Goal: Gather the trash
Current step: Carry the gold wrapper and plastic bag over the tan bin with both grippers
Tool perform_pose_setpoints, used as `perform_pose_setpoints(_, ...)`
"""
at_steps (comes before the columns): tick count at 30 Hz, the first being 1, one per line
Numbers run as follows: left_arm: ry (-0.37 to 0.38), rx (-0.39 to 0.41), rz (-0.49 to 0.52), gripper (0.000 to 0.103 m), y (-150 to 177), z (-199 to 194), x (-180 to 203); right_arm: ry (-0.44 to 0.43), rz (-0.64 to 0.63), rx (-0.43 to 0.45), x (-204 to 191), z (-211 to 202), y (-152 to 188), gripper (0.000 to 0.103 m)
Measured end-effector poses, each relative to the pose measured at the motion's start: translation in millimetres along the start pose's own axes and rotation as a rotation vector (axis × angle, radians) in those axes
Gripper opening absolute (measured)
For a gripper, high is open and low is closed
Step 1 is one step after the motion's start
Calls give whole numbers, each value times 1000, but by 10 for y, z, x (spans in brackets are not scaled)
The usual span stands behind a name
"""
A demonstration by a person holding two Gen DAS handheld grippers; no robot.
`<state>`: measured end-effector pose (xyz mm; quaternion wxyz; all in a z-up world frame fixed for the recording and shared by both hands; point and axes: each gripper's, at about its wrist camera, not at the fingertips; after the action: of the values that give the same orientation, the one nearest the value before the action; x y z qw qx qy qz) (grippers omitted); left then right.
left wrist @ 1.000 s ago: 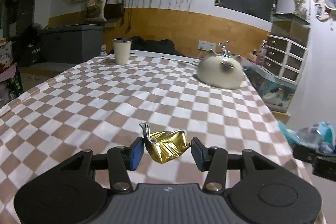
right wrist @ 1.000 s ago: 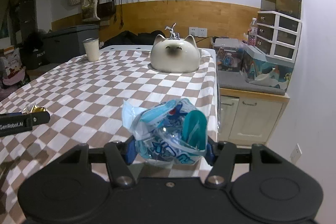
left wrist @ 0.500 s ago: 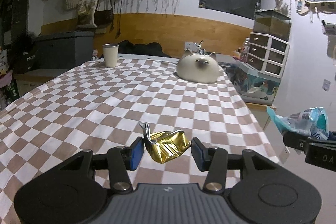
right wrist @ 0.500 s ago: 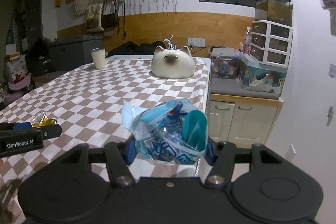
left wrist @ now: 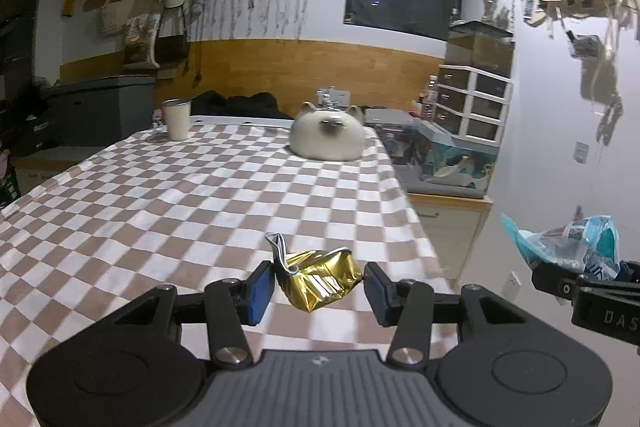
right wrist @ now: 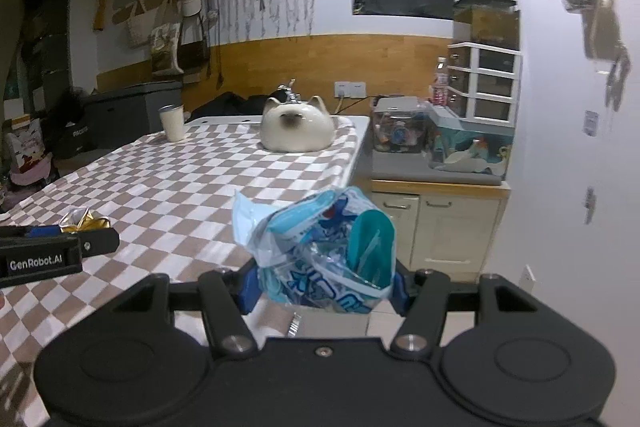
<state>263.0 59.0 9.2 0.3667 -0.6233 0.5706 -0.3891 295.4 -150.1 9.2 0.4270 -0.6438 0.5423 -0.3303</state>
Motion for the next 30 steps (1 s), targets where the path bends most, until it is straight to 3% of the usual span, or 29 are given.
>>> perform_pose_setpoints(9, 79, -7, 33, 50, 139, -59, 643, 65, 37, -4, 539, -333, 233, 61)
perform_pose_setpoints(18, 175, -73, 105, 50, 348, 35, 1428, 138, 113, -41, 1205, -509, 561, 61)
perform_pose_setpoints(30, 269, -285, 152, 50, 959, 548, 2373, 207, 249, -175, 2120, -366, 1229, 61)
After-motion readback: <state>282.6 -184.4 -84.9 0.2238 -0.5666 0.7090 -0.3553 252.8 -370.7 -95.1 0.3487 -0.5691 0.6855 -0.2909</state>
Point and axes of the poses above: each gripper's, at about its wrist camera, not at the fingertips, and z roughly the way its jaws point, x to its right, y to its underside, and after that the axes turned 1 degree about -y, right-handed
